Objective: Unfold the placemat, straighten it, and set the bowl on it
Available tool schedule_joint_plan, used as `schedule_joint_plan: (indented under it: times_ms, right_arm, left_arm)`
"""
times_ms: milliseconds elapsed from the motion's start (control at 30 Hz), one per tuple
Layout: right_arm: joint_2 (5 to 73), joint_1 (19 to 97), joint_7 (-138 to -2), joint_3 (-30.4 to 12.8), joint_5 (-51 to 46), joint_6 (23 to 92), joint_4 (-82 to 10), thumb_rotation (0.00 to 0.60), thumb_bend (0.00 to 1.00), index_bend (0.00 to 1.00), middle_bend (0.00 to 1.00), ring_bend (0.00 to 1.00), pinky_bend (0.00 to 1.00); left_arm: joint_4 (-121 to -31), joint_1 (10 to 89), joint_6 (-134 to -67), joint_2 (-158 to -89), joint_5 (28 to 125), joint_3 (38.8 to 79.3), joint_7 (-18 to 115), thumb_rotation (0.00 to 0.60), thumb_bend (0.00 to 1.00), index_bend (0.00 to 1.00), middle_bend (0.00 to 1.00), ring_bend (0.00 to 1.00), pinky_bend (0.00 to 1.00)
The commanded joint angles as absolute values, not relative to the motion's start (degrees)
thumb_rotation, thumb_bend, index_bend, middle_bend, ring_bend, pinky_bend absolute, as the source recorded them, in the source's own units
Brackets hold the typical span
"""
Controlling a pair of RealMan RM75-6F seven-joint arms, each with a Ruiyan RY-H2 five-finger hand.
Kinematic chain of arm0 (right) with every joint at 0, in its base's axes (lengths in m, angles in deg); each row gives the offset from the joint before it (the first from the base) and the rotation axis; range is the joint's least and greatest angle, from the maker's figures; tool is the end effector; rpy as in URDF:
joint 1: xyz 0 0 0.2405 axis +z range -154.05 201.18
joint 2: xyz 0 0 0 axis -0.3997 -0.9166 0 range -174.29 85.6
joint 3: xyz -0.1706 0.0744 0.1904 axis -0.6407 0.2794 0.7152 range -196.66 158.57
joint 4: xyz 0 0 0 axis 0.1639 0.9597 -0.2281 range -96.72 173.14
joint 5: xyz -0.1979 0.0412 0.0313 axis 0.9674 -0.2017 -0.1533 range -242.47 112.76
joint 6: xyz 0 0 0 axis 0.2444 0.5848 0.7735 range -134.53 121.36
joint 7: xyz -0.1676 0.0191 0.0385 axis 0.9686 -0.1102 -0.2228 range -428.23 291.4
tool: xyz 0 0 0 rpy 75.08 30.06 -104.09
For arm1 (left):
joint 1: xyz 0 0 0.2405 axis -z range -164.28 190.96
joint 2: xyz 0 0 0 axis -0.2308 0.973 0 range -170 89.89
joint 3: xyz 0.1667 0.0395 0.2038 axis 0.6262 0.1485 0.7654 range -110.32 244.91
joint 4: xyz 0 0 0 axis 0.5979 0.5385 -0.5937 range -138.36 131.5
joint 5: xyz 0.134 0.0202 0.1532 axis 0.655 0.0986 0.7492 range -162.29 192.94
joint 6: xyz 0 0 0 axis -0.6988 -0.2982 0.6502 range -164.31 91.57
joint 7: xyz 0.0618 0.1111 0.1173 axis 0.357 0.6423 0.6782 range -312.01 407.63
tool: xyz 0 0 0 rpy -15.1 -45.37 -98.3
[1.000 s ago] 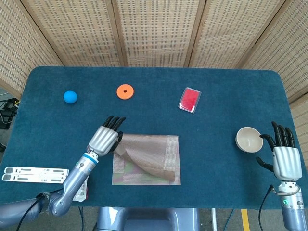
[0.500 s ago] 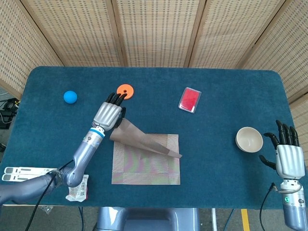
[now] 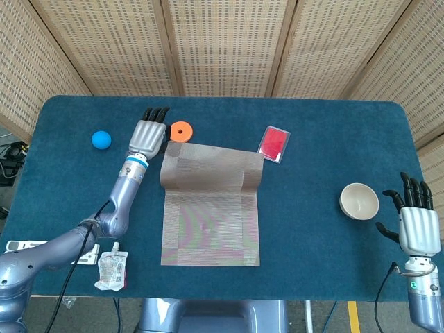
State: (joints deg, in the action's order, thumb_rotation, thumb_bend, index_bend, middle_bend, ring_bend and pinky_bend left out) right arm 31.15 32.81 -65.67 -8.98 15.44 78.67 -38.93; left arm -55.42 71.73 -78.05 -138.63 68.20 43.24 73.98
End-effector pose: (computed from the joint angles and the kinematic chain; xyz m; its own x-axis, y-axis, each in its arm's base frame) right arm -0.3383 -0.2613 0.1579 0.4680 0.1575 0.8696 -0.8836 0.0673 0.4634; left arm -0.1123 0.5135 0.0002 0.5556 0.1010 0.8253 0.8202 -0.2289 -0.5242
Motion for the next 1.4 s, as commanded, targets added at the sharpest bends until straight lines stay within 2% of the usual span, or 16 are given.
schedule_joint_plan:
  times_ms: [33, 100, 167, 300, 667, 833, 933, 1033, 1200, 1400]
  right_arm:
    - [31.4, 33.0, -65.5, -9.0, 15.1, 78.1, -38.5, 0.6, 0.26, 0.35, 0.0, 0.0, 0.0]
    - [31.4, 33.0, -65.6, -9.0, 15.0, 78.0, -38.4, 0.6, 0.26, 0.35, 0.0, 0.0, 0.0]
    - [31.5, 33.0, -65.5, -9.1, 15.1, 78.0, -38.3, 0.6, 0.26, 0.35, 0.0, 0.0, 0.0]
    - [31.5, 32.9, -65.5, -9.1, 15.4, 78.5, -38.5, 0.6, 0.26, 0.35, 0.0, 0.0, 0.0]
    - [31.5, 33.0, -66.1, -9.8, 16.4, 78.3, -38.7, 0.6, 0.25, 0.34, 0.0, 0.0, 0.0]
    - [31.6, 33.0, -66.5, -10.5, 17.7, 78.7, -39.0, 0.6, 0.24, 0.33, 0.0, 0.0, 0.0]
    - [31.8, 33.2, -66.4, -10.9, 18.6, 78.8, -39.3, 0.6, 0.23, 0.33, 0.0, 0.0, 0.0]
    - [32.0, 33.4, -66.5, -11.6, 19.2, 78.1, -39.2, 0.6, 0.22, 0.32, 0.0, 0.0, 0.0]
    - [31.7, 33.6, -67.3, -12.3, 20.2, 77.8, -39.5, 0.6, 0.19, 0.26, 0.0, 0.0, 0.0]
    - [31.8, 33.9, -67.3, -13.8, 23.1, 78.1, -40.2, 0.6, 0.14, 0.2, 0.0, 0.0, 0.0]
  left_arm:
    - [-51.1, 73.2, -76.7, -140.5, 67.1, 43.5, 71.9, 0.6, 0.39, 0.42, 0.0, 0.0, 0.0]
    - [-50.4, 73.4, -76.7, -140.6, 67.2, 43.6, 71.0, 0.6, 0.26, 0.31, 0.0, 0.0, 0.0]
    - [-49.8, 73.4, -77.2, -140.7, 67.5, 43.7, 70.2, 0.6, 0.2, 0.23, 0.0, 0.0, 0.0]
    - [-50.5, 72.8, -78.2, -139.8, 68.5, 44.3, 68.4, 0.6, 0.2, 0.18, 0.0, 0.0, 0.0]
    - [-63.7, 65.6, -86.5, -133.6, 74.7, 49.2, 65.1, 0.6, 0.2, 0.17, 0.0, 0.0, 0.0]
    - [-73.8, 58.8, -93.8, -128.4, 78.8, 54.2, 65.5, 0.6, 0.2, 0.16, 0.0, 0.0, 0.0]
    - [-83.0, 52.7, -99.9, -123.7, 80.9, 58.1, 66.4, 0.6, 0.2, 0.13, 0.0, 0.0, 0.0]
    - [-92.2, 45.6, -106.3, -118.6, 83.5, 63.9, 67.7, 0.6, 0.2, 0.09, 0.0, 0.0, 0.0]
    - [-98.9, 39.1, -113.5, -115.6, 87.9, 68.9, 69.5, 0.6, 0.19, 0.01, 0.0, 0.0, 0.0]
    - [-102.1, 33.7, -120.5, -114.2, 94.2, 72.4, 71.3, 0.6, 0.13, 0.0, 0.0, 0.0, 0.0]
